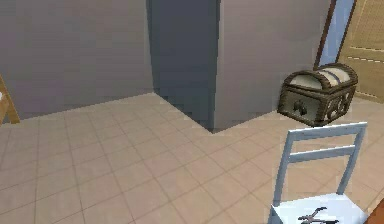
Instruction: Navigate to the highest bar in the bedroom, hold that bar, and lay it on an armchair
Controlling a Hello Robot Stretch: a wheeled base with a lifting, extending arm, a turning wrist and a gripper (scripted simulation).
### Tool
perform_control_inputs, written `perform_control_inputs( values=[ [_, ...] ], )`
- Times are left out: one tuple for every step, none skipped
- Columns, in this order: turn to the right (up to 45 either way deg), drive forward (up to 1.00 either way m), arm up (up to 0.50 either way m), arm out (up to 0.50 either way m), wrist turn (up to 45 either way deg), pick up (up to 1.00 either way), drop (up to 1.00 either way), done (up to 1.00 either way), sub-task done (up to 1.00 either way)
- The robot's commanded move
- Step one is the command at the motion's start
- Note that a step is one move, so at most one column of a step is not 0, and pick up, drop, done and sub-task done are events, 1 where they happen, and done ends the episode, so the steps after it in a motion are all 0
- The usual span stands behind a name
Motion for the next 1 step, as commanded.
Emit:
perform_control_inputs(
  values=[
    [0.0,0.0,0.0,0.0,45.0,0.0,0.0,0.0,0.0]
  ],
)
